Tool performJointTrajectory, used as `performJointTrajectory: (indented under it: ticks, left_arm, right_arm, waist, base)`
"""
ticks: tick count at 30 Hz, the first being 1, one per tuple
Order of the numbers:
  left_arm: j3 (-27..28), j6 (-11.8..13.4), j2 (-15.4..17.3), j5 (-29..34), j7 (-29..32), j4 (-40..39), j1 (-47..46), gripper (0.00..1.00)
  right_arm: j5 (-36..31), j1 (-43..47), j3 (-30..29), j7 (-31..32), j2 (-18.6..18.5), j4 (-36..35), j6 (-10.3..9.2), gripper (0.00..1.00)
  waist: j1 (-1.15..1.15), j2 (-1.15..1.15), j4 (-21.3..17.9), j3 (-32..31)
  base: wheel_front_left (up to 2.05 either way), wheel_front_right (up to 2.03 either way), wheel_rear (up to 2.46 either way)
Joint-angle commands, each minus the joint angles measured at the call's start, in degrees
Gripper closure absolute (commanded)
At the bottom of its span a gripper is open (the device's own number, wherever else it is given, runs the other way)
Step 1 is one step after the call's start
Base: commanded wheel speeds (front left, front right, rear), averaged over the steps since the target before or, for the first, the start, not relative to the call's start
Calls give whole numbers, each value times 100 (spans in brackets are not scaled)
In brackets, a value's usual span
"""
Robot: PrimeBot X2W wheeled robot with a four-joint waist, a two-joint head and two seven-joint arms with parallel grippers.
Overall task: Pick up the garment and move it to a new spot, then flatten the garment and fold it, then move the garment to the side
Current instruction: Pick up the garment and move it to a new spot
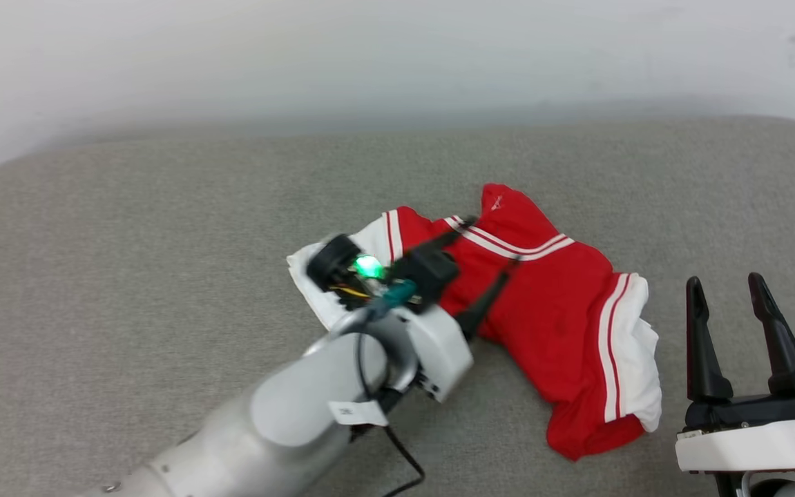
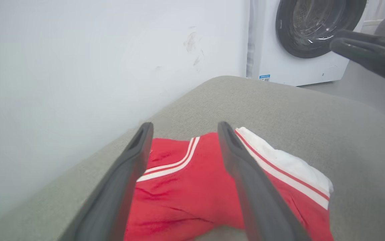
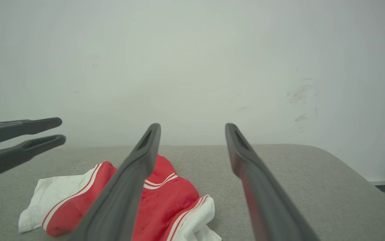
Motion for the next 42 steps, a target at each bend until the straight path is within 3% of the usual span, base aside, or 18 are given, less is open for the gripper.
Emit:
performJointTrajectory:
  ticks: [1, 10, 15, 18, 24, 28, 42]
  left_arm:
    - [137, 145, 126, 35, -54, -96, 130, 0]
    - [1794, 1257, 1002, 591, -88, -1314, 1293, 0]
    - [2807, 1625, 1200, 1033, -84, -1901, 2222, 0]
    - [3401, 1717, 1193, 1236, -83, -2148, 2778, 0]
    - [4410, 1628, 960, 1638, -83, -2485, 3798, 0]
    - [4879, 1380, 719, 1905, -84, -2600, 4346, 0]
    - [5710, 454, -144, 2620, -84, -2573, 5107, 0]
  right_arm:
    - [-43, 63, -14, -12, 0, 13, -4, 0]
    - [-121, 235, -64, -12, 0, 52, -4, 0]
    - [-179, 322, -106, -12, -1, 86, -4, 0]
    - [-180, 348, -125, -12, -1, 122, -4, 0]
    - [-132, 441, -91, -12, 0, 232, -4, 0]
    - [-60, 478, -94, -12, 0, 296, -4, 0]
    - [231, 700, -61, -12, 0, 633, -4, 0]
  waist:
    - [1, -1, 113, -124]
    - [1, -1, 244, -299]
    - [1, -1, 311, -369]
    - [1, -1, 342, -399]
    - [1, -1, 370, -465]
    - [1, -1, 378, -497]
    - [1, -1, 406, -589]
  base:
    - [0, 0, 0]
    - [0, 0, 0]
    - [0, 0, 0]
    - [0, 0, 0]
    - [0, 0, 0]
    - [0, 0, 0]
    - [0, 0, 0]
